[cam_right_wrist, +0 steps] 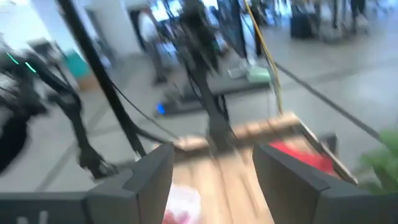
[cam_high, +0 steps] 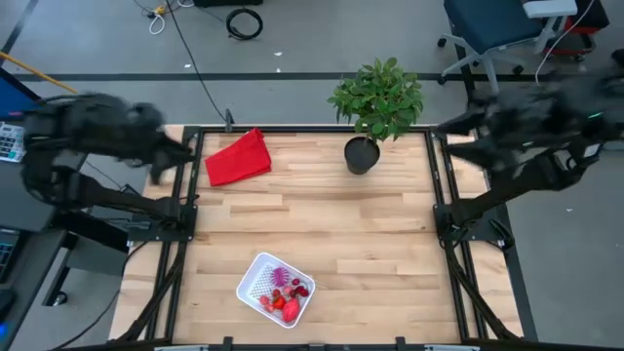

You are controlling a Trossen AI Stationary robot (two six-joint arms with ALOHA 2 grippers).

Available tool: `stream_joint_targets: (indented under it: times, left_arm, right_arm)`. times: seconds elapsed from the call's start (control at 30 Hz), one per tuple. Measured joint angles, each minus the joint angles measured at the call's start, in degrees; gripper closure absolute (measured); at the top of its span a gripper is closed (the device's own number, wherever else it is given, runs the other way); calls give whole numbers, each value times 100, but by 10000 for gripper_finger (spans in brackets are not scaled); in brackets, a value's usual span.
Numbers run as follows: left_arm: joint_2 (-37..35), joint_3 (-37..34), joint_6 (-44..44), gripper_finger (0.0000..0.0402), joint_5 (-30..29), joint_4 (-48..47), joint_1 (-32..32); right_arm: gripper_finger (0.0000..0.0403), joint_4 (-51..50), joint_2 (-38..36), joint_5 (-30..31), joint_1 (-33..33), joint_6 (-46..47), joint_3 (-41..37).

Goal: Pick and placing Produce into tupperware
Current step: Return to Home Position

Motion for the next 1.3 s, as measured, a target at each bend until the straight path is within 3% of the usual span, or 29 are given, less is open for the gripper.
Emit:
stream_joint_targets:
  times: [0.17, 0.3, 0.37, 0.5, 0.67, 0.83, 0.9, 1.03, 1.17, 1.3]
  left_arm:
    - [-1088, 2, 314, 272, 6, 218, -51]
    - [-1831, -262, 483, 269, -122, 966, 51]
    - [-2122, -781, 801, 269, -65, 1554, 115]
    - [-2694, -2297, 1104, 274, 643, 3031, 142]
    - [-3276, -4664, 977, 278, 1495, 5403, 111]
    - [-3535, -6658, 861, 274, 1560, 7825, 111]
    - [-3558, -7191, 771, 271, 1550, 8447, 112]
    - [-3573, -7871, 755, 267, 1512, 8809, 111]
    - [-3568, -8394, 531, 269, 1508, 9162, 111]
    - [-3632, -8839, 153, 274, 1503, 10259, 111]
  right_arm:
    - [171, 43, -220, 133, -7, 30, -1206]
    - [171, 1227, -446, 121, -7, -242, -2524]
    - [172, 2226, -571, -212, -7, -490, -3351]
    - [174, 4055, -909, -897, -91, -675, -4991]
    - [174, 5580, -1612, -970, -236, 271, -6671]
    - [174, 7697, -2419, -990, -176, 396, -8331]
    - [174, 8432, -2684, -984, -191, 334, -8959]
    - [174, 9244, -3183, -985, -194, 397, -9891]
    - [172, 9309, -3568, -972, -194, 500, -10384]
    - [172, 9292, -4056, -887, -305, 125, -10701]
